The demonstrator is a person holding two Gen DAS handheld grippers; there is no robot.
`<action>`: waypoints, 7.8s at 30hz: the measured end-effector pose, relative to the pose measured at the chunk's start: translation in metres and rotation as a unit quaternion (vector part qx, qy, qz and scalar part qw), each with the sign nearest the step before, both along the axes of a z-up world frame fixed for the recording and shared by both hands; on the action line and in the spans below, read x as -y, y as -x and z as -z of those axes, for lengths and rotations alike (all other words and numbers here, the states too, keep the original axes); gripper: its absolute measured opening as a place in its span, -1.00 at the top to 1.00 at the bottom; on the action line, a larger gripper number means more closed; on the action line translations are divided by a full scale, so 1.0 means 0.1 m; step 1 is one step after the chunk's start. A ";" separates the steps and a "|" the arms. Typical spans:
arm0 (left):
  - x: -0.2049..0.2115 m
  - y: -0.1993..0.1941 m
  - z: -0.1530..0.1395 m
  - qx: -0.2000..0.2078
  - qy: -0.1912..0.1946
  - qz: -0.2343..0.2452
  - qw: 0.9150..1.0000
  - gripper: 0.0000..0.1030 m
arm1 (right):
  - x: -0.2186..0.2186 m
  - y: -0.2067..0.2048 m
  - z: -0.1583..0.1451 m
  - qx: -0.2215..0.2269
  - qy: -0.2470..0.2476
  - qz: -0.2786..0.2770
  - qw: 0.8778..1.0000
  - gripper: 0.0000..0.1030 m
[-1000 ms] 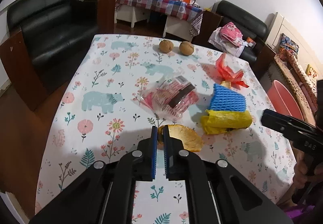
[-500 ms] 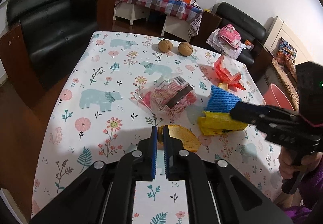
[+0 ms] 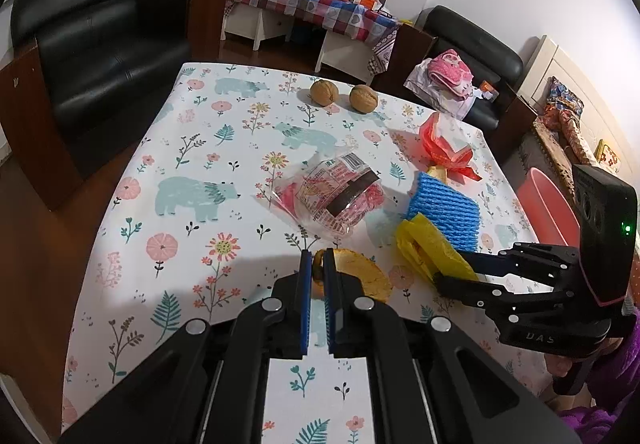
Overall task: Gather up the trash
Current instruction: 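Grasp the yellow plastic bag with the right tool while the left tool grasps the banana peel, then carry the yellow bag and banana peel over the pink bucket and release both, then move both open tools back over the table trash, then grasp the blue net sleeve with the right tool while the left tool grasps the clear wrapper, then carry the blue sleeve and clear wrapper over the pink bucket and release both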
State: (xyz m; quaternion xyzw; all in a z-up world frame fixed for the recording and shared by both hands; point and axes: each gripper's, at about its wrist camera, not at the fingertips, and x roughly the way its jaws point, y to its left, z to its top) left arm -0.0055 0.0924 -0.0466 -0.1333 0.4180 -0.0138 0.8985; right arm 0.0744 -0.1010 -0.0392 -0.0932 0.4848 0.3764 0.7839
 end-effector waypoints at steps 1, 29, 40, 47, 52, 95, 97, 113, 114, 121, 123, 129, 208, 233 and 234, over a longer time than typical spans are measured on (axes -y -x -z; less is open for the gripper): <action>0.00 0.00 -0.01 0.002 0.000 0.001 1.000 0.90 | 0.01 0.01 0.00 -0.001 -0.003 0.002 1.000 0.31; 0.94 -0.25 -0.55 0.071 -0.015 0.131 0.989 0.90 | 1.06 0.09 -0.50 0.052 -0.090 0.143 0.984 0.62; 1.76 -0.57 -0.80 0.105 -0.010 0.213 0.971 0.90 | 1.88 -0.03 -0.58 0.078 -0.090 0.259 0.959 0.62; 2.31 -0.76 -0.85 0.117 -0.002 0.262 0.958 0.90 | 2.34 -0.03 -0.59 0.093 -0.082 0.318 0.940 0.62; 2.68 -0.86 -0.83 0.117 -0.002 0.291 0.949 0.90 | 2.57 -0.03 -0.52 0.092 -0.076 0.347 0.930 0.62; 3.32 -1.10 -0.51 0.078 -0.011 0.314 0.946 0.18 | 3.09 -0.01 -0.31 0.068 -0.077 0.437 0.894 0.34; 3.29 -1.07 -0.53 0.079 -0.009 0.312 0.947 0.18 | 3.07 0.00 -0.33 0.071 -0.078 0.435 0.894 0.34; 2.98 -0.86 -0.62 0.082 -0.007 0.284 0.955 0.18 | 2.82 0.08 -0.46 0.078 -0.096 0.407 0.905 0.32; 2.95 -0.84 -0.63 0.083 -0.007 0.282 0.956 0.18 | 2.80 0.07 -0.46 0.078 -0.095 0.406 0.906 0.31; 2.78 -0.75 -0.68 0.091 -0.004 0.272 0.958 0.16 | 2.66 0.09 -0.50 0.076 -0.095 0.390 0.913 0.14; 2.70 -0.73 -0.69 0.092 -0.002 0.267 0.959 0.16 | 2.60 0.08 -0.52 0.077 -0.092 0.383 0.916 0.14; 2.52 -0.67 -0.69 0.095 -0.005 0.254 0.962 0.15 | 2.42 0.10 -0.53 0.077 -0.092 0.363 0.924 0.14; 0.08 -0.52 -0.07 0.032 -0.014 0.034 0.999 0.58 | 0.40 -0.62 0.02 -0.033 -0.061 0.152 0.986 0.14; 0.27 -0.40 -0.33 0.056 -0.010 0.046 0.997 0.57 | 0.76 -0.22 -0.47 0.039 -0.105 0.177 0.978 0.85; 0.30 -0.41 -0.35 0.058 -0.010 0.050 0.997 0.57 | 0.80 -0.22 -0.48 0.040 -0.107 0.181 0.977 0.85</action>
